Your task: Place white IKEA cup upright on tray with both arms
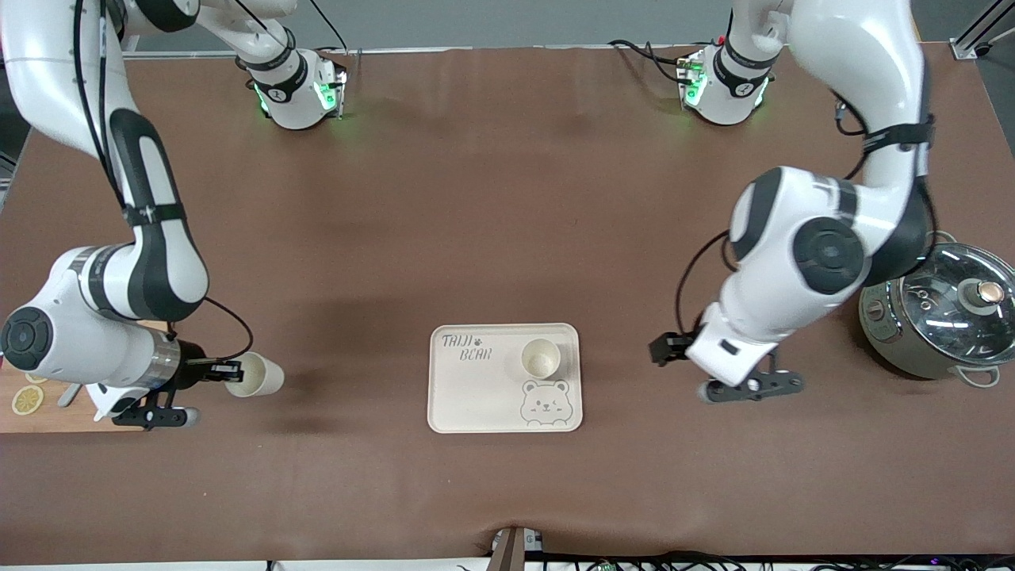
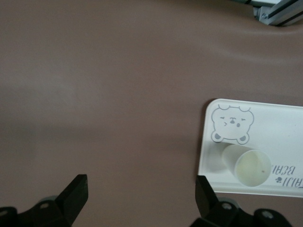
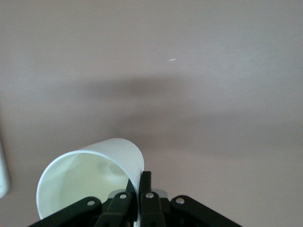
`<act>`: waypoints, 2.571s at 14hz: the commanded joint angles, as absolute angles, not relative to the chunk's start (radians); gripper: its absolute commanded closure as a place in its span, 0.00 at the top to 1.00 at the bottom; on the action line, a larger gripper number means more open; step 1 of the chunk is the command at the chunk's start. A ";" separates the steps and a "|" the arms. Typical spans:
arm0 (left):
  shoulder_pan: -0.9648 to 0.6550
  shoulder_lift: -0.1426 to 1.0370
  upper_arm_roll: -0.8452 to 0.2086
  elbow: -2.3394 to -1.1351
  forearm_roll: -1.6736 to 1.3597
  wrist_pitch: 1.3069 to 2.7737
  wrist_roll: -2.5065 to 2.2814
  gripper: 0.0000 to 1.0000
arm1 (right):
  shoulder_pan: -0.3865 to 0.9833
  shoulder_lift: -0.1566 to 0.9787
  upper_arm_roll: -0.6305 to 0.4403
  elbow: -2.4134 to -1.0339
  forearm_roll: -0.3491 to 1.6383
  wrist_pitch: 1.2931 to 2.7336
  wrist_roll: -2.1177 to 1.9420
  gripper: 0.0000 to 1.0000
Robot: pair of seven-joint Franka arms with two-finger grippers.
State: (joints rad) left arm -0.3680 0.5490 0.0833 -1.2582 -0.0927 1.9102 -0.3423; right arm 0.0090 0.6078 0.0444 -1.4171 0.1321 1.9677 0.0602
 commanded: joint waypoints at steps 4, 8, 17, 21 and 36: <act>-0.189 0.456 0.071 -1.301 -0.077 1.878 -0.005 1.00 | 0.176 0.607 0.107 -1.356 0.138 1.902 0.530 0.00; -0.156 0.391 0.072 -1.380 -0.078 1.835 0.107 1.00 | 0.313 0.646 0.103 -1.299 0.132 1.994 0.753 0.00; -0.045 0.032 0.071 -1.775 -0.087 1.941 0.292 1.00 | 0.425 0.764 0.094 -1.305 0.084 2.213 0.838 0.00; -0.017 0.041 0.069 -1.758 -0.089 1.942 0.279 1.00 | 0.462 0.821 0.092 -1.307 0.034 2.287 0.893 0.00; -0.038 0.086 -0.018 -1.509 -0.075 1.704 0.110 1.00 | 0.480 0.870 0.092 -1.313 0.028 2.344 0.894 0.00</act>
State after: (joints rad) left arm -0.0369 0.0539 -0.0190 -1.5467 -0.0920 1.7276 0.1211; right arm 0.4706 0.8515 0.0994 -1.3378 0.0428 2.3419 0.8726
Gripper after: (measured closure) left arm 0.000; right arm 0.960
